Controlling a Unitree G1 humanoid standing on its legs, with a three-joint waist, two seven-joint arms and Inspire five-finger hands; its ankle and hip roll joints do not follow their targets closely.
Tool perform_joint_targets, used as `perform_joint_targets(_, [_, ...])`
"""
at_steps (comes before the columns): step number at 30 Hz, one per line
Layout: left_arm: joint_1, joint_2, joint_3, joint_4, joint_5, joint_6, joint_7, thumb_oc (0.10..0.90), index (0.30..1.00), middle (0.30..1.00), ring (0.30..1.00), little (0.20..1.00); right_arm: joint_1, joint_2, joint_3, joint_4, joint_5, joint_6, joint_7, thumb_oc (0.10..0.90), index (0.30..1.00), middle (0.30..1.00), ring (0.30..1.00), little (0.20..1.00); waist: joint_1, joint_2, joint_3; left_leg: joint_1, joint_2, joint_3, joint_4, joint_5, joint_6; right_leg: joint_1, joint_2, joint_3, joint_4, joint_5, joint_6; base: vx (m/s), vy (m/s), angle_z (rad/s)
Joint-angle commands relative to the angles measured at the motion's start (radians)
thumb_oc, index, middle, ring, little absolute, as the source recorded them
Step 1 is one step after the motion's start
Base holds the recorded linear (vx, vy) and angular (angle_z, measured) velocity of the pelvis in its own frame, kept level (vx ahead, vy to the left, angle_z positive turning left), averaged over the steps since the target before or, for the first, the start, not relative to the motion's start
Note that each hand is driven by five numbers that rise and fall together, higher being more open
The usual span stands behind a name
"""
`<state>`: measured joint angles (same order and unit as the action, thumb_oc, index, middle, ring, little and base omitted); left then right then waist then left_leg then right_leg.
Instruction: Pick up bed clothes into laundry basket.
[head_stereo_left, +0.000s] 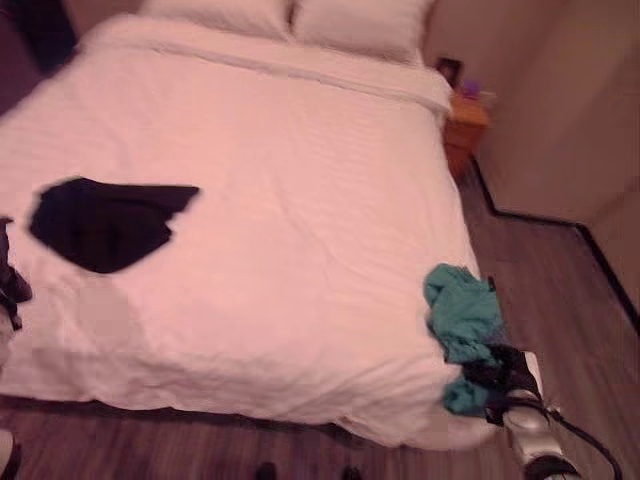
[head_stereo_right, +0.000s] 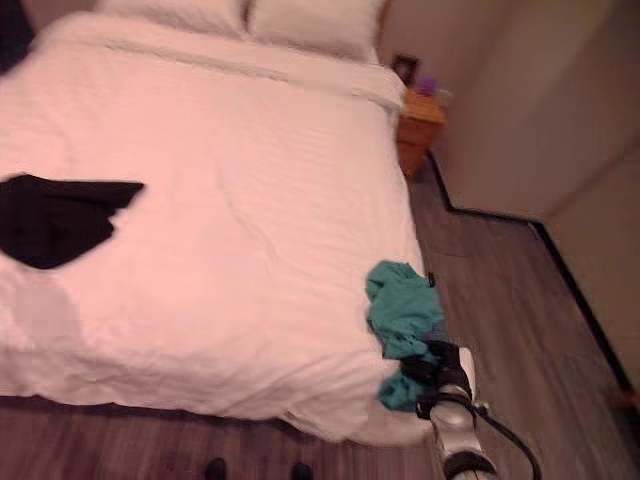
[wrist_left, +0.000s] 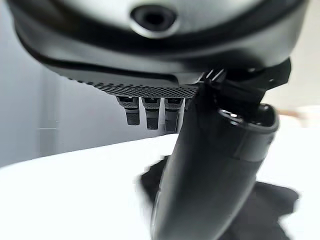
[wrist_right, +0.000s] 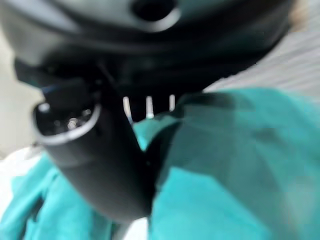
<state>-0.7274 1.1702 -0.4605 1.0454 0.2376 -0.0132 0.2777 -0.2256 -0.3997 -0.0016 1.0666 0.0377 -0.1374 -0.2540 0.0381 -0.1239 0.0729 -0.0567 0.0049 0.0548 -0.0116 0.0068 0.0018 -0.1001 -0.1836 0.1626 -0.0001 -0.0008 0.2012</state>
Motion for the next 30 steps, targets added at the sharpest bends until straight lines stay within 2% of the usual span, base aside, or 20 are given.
perform_joint_targets(1, [-0.177, 0.093, 0.122, 0.011, 0.002, -0.035, 0.135, 0.800, 0.900, 0.900, 0.900, 0.900, 0.215, -0.018, 0.111, 0.179, -0.022, 0.142, 0.026, 0.400, 0.300, 0.300, 0.300, 0.300, -0.020, 0.125, -0.020, -0.078, 0.078, -0.087, -0.076, 0.081, -0.146, 0.069, 0.019, -0.014, -0.087, 0.075, 0.061, 0.05, 0.188, -0.66])
perform_joint_targets(6, [-0.225, 0.121, 0.088, 0.023, -0.006, -0.032, 0.139, 0.800, 0.900, 0.900, 0.900, 0.900, 0.203, 0.021, 0.153, 0.179, -0.036, 0.145, 0.034, 0.400, 0.300, 0.300, 0.300, 0.300, -0.004, 0.115, -0.023, -0.065, 0.092, -0.058, -0.076, 0.063, -0.144, 0.036, 0.022, -0.053, -0.087, 0.113, 0.061, 0.02, 0.122, -0.63])
perform_joint_targets(8, [-0.227, 0.111, 0.067, 0.117, 0.021, -0.021, 0.110, 0.800, 0.900, 0.900, 0.900, 0.900, 0.190, 0.022, 0.166, 0.191, -0.048, 0.151, 0.040, 0.400, 0.300, 0.300, 0.300, 0.300, 0.005, 0.100, -0.017, -0.062, 0.097, -0.048, -0.076, 0.057, -0.143, 0.019, 0.026, -0.079, -0.087, 0.129, 0.061, 0.01, 0.119, -0.77])
perform_joint_targets(10, [-0.231, 0.109, 0.064, 0.127, 0.027, -0.020, 0.106, 0.800, 0.900, 0.900, 0.900, 0.900, 0.190, 0.022, 0.165, 0.192, -0.049, 0.151, 0.041, 0.400, 0.300, 0.300, 0.300, 0.300, 0.007, 0.096, -0.015, -0.064, 0.098, -0.047, -0.076, 0.057, -0.142, 0.015, 0.025, -0.083, -0.087, 0.134, 0.061, 0.00, 0.051, -0.48])
perform_joint_targets(14, [-0.247, 0.106, 0.055, 0.166, 0.045, -0.009, 0.104, 0.800, 0.900, 0.900, 0.900, 0.900, 0.183, 0.008, 0.158, 0.196, -0.043, 0.146, 0.038, 0.400, 0.300, 0.300, 0.300, 0.300, 0.010, 0.082, -0.004, -0.087, 0.099, -0.055, -0.076, 0.057, -0.138, -0.013, 0.022, -0.104, -0.087, 0.140, 0.061, -0.02, 0.065, -0.05])
perform_joint_targets(20, [-0.261, 0.152, 0.061, 0.175, 0.057, 0.006, 0.125, 0.800, 0.900, 0.900, 0.900, 0.900, 0.187, 0.014, 0.175, 0.194, -0.046, 0.137, 0.045, 0.400, 0.300, 0.300, 0.300, 0.300, 0.025, 0.063, 0.008, -0.113, 0.101, -0.077, -0.076, 0.057, -0.136, -0.038, 0.021, -0.125, -0.087, 0.160, 0.061, -0.01, 0.031, 0.10])
perform_joint_targets(21, [-0.262, 0.147, 0.058, 0.144, 0.066, 0.017, 0.129, 0.800, 0.900, 0.900, 0.900, 0.900, 0.136, 0.018, 0.192, 0.198, -0.039, 0.137, 0.043, 0.400, 0.300, 0.300, 0.300, 0.300, 0.050, 0.062, 0.009, -0.118, 0.099, -0.087, -0.076, 0.059, -0.134, -0.036, 0.021, -0.137, -0.087, 0.156, 0.061, 0.00, 0.006, 0.04])
perform_joint_targets(23, [-0.263, 0.148, 0.060, 0.142, 0.066, 0.019, 0.129, 0.800, 0.900, 0.900, 0.900, 0.900, 0.130, 0.019, 0.192, 0.203, -0.038, 0.135, 0.043, 0.400, 0.300, 0.300, 0.300, 0.300, 0.048, 0.062, 0.012, -0.118, 0.098, -0.088, -0.076, 0.059, -0.134, -0.035, 0.021, -0.138, -0.087, 0.155, 0.061, 0.00, 0.016, 0.19])
perform_joint_targets(24, [-0.284, 0.111, 0.065, 0.173, 0.082, 0.049, 0.141, 0.800, 0.900, 0.900, 0.900, 0.900, 0.130, 0.046, 0.233, 0.210, -0.075, 0.138, 0.046, 0.400, 0.300, 0.300, 0.300, 0.300, 0.053, 0.049, 0.019, -0.124, 0.096, -0.102, -0.076, 0.059, -0.131, -0.038, 0.019, -0.140, -0.087, 0.156, 0.061, 0.00, 0.043, 0.30])
perform_joint_targets(30, [-0.279, 0.144, 0.074, 0.196, 0.088, 0.054, 0.152, 0.800, 0.900, 0.900, 0.900, 0.900, 0.125, 0.042, 0.224, 0.204, -0.091, 0.139, 0.031, 0.400, 0.300, 0.300, 0.300, 0.300, 0.053, 0.028, 0.038, -0.139, 0.099, -0.112, -0.076, 0.062, -0.129, -0.050, 0.019, -0.148, -0.087, 0.175, 0.061, -0.04, 0.047, 0.09])
